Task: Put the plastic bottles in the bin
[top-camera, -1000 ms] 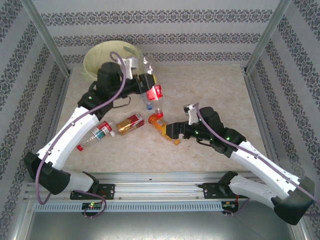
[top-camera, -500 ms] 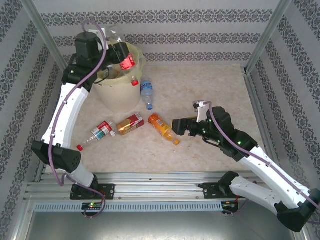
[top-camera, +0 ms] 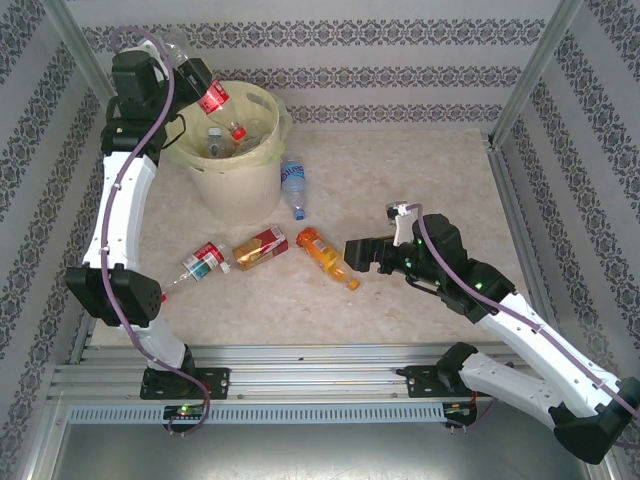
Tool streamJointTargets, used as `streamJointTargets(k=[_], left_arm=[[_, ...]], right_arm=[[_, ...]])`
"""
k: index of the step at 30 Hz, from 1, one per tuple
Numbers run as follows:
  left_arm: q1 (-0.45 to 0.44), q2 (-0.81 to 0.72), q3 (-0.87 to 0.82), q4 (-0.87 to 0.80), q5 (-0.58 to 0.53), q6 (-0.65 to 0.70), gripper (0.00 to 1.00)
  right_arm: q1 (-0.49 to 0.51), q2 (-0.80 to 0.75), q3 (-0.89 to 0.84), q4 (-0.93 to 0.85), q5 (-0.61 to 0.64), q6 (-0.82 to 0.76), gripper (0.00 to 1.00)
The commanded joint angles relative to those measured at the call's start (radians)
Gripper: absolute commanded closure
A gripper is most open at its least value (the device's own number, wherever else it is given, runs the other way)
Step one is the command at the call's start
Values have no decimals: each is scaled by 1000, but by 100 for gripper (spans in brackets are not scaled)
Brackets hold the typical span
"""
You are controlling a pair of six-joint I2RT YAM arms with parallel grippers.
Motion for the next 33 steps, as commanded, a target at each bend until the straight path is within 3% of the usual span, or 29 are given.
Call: streamJointTargets(k=[1, 5, 14, 18, 22, 33], left_arm=[[10, 26, -31, 72, 15, 36, 45], [10, 34, -92, 62, 60, 72, 44], [9, 12, -215, 39, 132, 148, 37], [7, 9, -219, 16, 171, 166, 25], [8, -18, -192, -35, 186, 200, 0], [7, -265, -288, -27, 204, 274, 0]], right_arm=[[-4, -7, 10, -27, 53, 23, 2], [-4, 30, 22, -104, 95, 8, 2], [-4, 130, 15, -138, 57, -51, 5], [-5, 187, 13, -150, 50, -82, 5], [-4, 250, 29, -165, 54, -108, 8], [-12, 456, 129, -30, 15, -51, 18]])
